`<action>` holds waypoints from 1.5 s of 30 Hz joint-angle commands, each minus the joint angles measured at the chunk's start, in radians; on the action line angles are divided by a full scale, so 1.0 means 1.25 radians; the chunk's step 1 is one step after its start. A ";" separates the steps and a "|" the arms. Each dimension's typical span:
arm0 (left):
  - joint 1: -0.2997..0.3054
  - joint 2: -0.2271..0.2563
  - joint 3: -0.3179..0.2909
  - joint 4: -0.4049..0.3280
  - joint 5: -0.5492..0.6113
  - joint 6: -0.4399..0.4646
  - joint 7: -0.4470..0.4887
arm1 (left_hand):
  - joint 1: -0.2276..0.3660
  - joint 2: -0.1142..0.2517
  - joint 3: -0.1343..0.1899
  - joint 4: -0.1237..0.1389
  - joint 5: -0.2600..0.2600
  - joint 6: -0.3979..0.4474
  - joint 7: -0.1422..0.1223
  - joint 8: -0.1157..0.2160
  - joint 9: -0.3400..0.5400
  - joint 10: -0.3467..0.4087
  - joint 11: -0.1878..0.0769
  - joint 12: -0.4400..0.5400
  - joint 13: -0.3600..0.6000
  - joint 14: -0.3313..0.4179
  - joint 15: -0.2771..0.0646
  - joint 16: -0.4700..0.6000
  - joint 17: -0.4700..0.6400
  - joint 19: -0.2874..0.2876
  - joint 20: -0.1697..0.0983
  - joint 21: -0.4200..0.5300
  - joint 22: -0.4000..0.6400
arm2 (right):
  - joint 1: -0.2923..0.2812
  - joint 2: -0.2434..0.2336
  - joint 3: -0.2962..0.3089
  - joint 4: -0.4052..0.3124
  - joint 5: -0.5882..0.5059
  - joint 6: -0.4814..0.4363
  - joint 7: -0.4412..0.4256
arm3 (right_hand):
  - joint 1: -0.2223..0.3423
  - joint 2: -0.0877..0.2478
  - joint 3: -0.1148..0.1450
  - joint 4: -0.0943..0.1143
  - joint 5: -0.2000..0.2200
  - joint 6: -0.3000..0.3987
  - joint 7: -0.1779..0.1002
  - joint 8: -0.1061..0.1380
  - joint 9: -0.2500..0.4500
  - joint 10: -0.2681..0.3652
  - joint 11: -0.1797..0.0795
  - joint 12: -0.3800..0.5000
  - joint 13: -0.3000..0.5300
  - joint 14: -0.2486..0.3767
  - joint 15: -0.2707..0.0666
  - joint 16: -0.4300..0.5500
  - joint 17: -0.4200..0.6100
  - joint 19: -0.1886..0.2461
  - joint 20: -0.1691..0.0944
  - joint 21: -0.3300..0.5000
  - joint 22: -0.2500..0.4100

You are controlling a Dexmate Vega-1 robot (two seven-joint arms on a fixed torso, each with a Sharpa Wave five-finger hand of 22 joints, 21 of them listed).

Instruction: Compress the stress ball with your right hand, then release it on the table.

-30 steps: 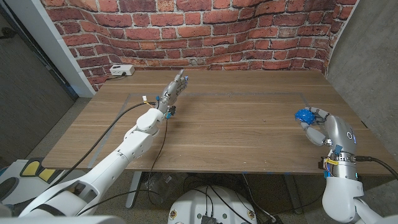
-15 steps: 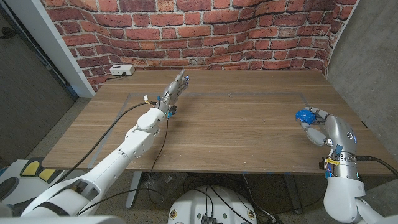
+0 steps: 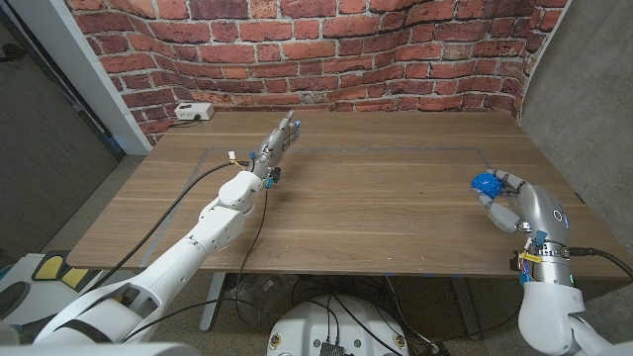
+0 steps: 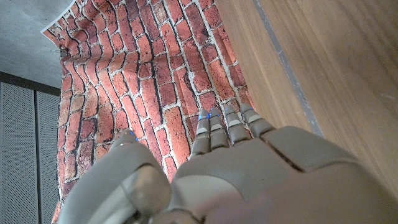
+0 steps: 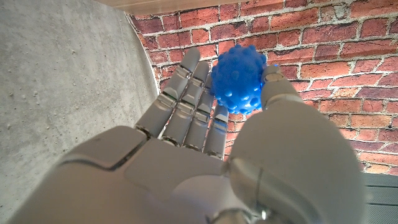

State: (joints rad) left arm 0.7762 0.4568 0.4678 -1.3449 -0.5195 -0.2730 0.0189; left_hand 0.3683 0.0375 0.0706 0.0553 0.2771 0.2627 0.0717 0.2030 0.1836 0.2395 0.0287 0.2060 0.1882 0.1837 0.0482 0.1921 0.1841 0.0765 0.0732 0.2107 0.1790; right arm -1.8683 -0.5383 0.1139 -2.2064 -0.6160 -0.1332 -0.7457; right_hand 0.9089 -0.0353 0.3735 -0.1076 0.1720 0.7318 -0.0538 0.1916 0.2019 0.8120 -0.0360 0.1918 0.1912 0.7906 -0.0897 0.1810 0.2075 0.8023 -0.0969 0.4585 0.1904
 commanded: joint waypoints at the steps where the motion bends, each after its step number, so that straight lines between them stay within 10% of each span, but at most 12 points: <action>1: -0.006 -0.002 0.002 0.005 -0.001 0.003 -0.004 | 0.000 0.003 -0.004 0.000 0.000 0.008 -0.002 -0.002 0.003 0.007 0.001 -0.001 0.005 0.005 0.005 -0.001 0.001 0.002 0.001 -0.001 0.003 | -0.009 0.002 0.010 -0.010 -0.006 -0.010 0.015 | -0.008 -0.002 -0.004 0.001 0.007 -0.010 -0.001 -0.002 0.002 -0.010 0.000 -0.004 0.000 -0.009 -0.021 0.000 0.002 -0.007 -0.052 -0.006 0.002; 45: 0.006 -0.001 0.004 -0.005 -0.001 0.006 0.003 | 0.004 0.008 -0.006 -0.001 -0.003 0.008 -0.002 -0.002 0.003 0.006 0.000 -0.002 0.005 0.006 0.004 -0.001 0.001 0.002 0.001 -0.001 0.004 | -0.035 -0.009 0.032 -0.014 0.002 -0.125 0.130 | -0.029 -0.013 -0.016 0.000 0.019 -0.041 0.011 -0.001 0.002 -0.034 0.004 0.003 0.002 -0.034 -0.011 0.006 -0.001 -0.024 -0.044 -0.015 0.000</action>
State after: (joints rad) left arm 0.7742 0.4511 0.4753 -1.3390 -0.5211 -0.2672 0.0152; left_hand 0.3751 0.0443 0.0663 0.0509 0.2775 0.2627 0.0717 0.2031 0.1836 0.2395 0.0287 0.2060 0.1881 0.1837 0.0482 0.1921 0.1837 0.0765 0.0732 0.2107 0.1790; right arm -1.9196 -0.5319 0.1597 -2.2350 -0.6210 -0.2504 -0.6136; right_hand 0.8789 -0.0576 0.3571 -0.1076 0.1887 0.6817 -0.0429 0.1914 0.2019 0.7690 -0.0326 0.1918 0.1907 0.7541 -0.0801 0.1811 0.2045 0.7761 -0.0877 0.4395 0.1907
